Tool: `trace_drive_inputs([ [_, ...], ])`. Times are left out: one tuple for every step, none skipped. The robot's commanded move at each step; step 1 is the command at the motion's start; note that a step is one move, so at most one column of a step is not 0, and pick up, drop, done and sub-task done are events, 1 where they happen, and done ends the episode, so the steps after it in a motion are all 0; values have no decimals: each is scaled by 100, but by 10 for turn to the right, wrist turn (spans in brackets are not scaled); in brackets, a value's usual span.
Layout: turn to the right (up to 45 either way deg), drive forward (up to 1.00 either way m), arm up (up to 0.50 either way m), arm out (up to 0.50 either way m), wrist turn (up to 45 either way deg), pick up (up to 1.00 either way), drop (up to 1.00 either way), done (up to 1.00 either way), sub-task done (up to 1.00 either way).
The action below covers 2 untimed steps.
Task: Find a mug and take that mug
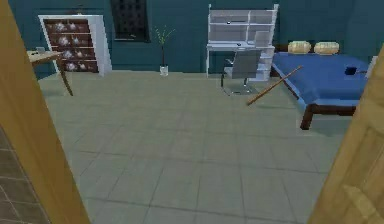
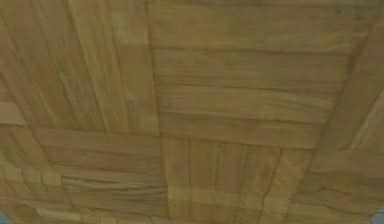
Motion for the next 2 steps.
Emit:
trace_drive_inputs([
  [-60, 0, 0, 0, 0, 0, 0, 0, 0],
  [0, 45, 0, 0, 0, 0, 0, 0, 0],
])
